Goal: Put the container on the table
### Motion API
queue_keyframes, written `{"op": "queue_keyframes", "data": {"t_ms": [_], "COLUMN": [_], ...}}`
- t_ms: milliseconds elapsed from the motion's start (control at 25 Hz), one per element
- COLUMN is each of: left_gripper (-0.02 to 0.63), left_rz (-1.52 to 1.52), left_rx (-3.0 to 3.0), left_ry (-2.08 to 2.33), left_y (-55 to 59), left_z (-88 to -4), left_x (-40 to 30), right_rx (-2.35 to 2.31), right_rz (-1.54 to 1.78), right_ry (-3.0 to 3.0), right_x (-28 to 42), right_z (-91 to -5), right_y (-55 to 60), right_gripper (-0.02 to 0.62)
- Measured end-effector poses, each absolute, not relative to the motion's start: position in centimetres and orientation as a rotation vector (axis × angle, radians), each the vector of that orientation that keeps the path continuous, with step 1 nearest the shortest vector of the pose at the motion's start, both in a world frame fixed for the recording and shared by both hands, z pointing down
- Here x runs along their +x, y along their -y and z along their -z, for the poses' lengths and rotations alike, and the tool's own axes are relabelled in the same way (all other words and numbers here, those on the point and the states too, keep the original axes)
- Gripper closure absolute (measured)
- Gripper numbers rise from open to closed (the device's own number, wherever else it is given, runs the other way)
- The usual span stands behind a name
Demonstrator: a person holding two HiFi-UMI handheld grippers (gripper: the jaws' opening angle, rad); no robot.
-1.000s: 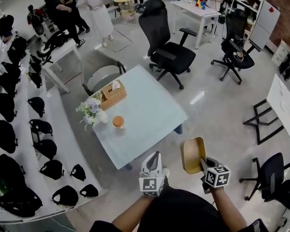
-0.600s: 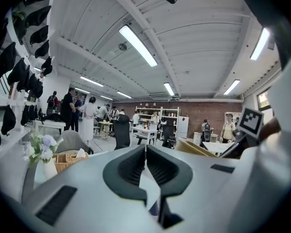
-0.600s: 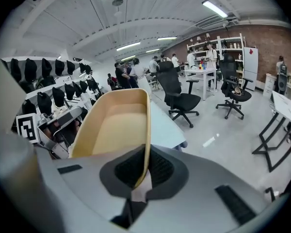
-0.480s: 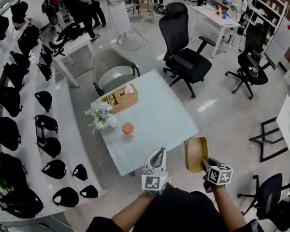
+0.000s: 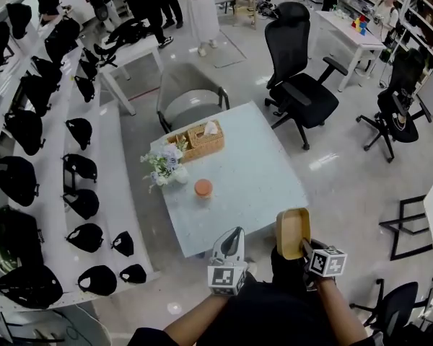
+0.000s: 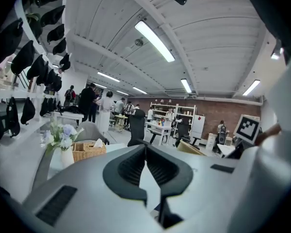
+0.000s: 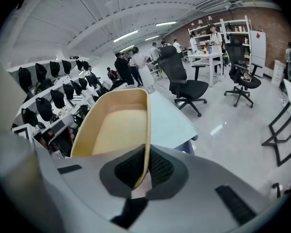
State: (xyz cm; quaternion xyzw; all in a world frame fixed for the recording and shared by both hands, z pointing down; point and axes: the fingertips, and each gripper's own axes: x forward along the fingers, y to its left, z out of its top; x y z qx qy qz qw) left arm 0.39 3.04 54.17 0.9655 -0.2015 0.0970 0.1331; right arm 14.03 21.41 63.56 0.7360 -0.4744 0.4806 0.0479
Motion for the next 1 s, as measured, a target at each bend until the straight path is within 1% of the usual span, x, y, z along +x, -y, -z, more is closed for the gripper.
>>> {"op": "queue_keyframes", "data": {"t_ms": [160, 360, 720, 880, 1000], "left_gripper": [0.592, 0.592, 0.592, 0.592, 0.592], "left_rz": [-0.290, -0.266, -0.299, -0.310, -0.324], "left_rx": [2.787, 2.733, 2.609, 2.556, 2.534], "left_ry": [0.680, 0.858, 1.112, 1.211, 1.287], "left_y": [-1.6, 1.8, 6.7, 8.3, 9.0], "left_z": [-54.3, -54.0, -54.8, -55.1, -55.1], "left_x": [1.5, 3.0, 6.4, 7.3, 8.0], "right_rx": [2.203, 2.015, 1.772, 1.713, 1.720], "right_rz": [-1.469, -1.432, -1.297, -1.343, -1.284], "right_ry": [1.546, 1.692, 1.780, 1.829, 1.867], "right_x": [16.2, 18.3, 23.0, 24.2, 25.8], "right_z": [-63.2, -64.1, -65.6, -65.8, -65.8], "right_y": [-17.8, -12.4, -4.3, -1.6, 0.2], "right_gripper": [0.595, 0.595, 0.595, 0.595, 0.595]}}
